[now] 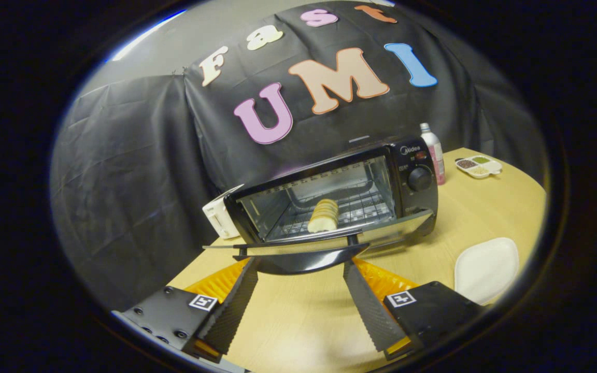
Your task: Open the toaster oven, put the food inside, and close the toaster oven door.
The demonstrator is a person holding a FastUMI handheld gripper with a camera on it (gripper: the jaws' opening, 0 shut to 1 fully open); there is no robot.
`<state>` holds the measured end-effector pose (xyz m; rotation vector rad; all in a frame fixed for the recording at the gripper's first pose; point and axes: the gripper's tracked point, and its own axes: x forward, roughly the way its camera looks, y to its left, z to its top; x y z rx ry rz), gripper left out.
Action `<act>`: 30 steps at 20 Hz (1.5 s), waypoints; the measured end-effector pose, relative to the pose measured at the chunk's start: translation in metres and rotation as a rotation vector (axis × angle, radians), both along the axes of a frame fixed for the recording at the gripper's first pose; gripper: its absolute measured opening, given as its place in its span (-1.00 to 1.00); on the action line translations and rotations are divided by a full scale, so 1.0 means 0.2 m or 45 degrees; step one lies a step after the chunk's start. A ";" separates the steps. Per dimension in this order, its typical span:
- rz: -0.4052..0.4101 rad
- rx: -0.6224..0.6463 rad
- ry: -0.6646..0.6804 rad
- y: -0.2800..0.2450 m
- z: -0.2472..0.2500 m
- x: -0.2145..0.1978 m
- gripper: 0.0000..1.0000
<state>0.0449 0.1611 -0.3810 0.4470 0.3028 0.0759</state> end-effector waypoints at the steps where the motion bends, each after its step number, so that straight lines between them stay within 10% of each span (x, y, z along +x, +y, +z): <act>1: -0.003 0.001 -0.006 0.00 0.01 0.01 1.00; 16: -0.115 -0.103 -0.102 -0.16 0.13 0.23 0.95; 30: -0.177 -0.294 -0.366 -0.44 0.76 -0.10 0.95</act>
